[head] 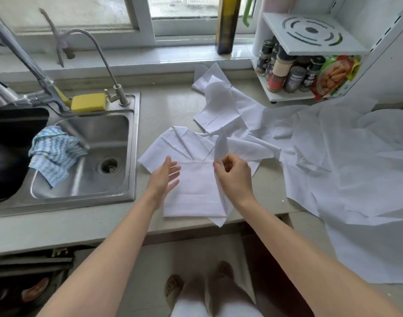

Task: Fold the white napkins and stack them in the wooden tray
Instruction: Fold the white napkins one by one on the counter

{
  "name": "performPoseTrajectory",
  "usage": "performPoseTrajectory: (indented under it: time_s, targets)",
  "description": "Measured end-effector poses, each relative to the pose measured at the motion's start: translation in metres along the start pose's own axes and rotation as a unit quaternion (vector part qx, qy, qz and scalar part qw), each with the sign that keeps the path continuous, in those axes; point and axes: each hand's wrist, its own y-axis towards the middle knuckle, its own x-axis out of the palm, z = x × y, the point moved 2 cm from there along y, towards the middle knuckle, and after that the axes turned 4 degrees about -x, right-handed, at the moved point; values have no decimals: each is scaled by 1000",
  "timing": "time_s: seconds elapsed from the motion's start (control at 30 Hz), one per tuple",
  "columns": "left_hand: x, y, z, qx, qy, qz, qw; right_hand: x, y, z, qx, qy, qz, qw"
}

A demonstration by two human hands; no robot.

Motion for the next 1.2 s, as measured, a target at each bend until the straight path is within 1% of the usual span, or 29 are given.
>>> performPoseTrajectory:
  time_s: [0.03, 0.07, 0.17, 0.23, 0.33, 0.57, 0.67, 0.77, 0.83, 0.93, 1.0, 1.07, 1.13, 1.2]
  targets:
    - [-14, -3, -3, -33, -30, 13, 999, 18, -3, -3, -2, -15, -18, 1000]
    - [-26, -8, -6, -58, -32, 18, 998, 35, -7, -4, -2, -32, -36, 999]
    - [-47, -19, -20, -97, -20, -1, 995, 80, -14, 0, 20, -91, -86, 992]
    - [-52, -21, -26, -102, -35, -10, 994, 100, -17, 5, 34, -132, -105, 985]
    - [-52, -17, -28, -101, -47, -16, 994, 121, -19, 13, 40, -174, -115, 977]
    - [-52, -11, -34, -101, -48, -18, 994, 140, -22, 22, 37, -227, -144, 962]
    - [-52, -10, -34, -97, -43, -23, 994, 143, -26, 24, 5, -250, -167, 954]
    - [-51, -9, -32, -94, -28, -10, 995, 143, -30, 26, -47, -301, -204, 930]
    - [-49, -11, -30, -79, 13, -14, 997, 139, -34, 30, -80, -325, -223, 916]
    - [-48, -12, -32, -15, 151, -20, 988, 124, -39, 40, -146, -340, -249, 895]
    - [-47, -15, -33, 39, 264, -13, 964, 106, -41, 49, -190, -348, -274, 876]
    - [-43, -19, -38, 99, 372, -7, 923, 84, -42, 58, -219, -350, -296, 862]
    - [-40, -22, -42, 147, 433, 9, 889, 60, -42, 68, -224, -349, -300, 859]
    - [-40, -23, -43, 179, 459, 15, 870, 39, -42, 77, -218, -353, -301, 859]
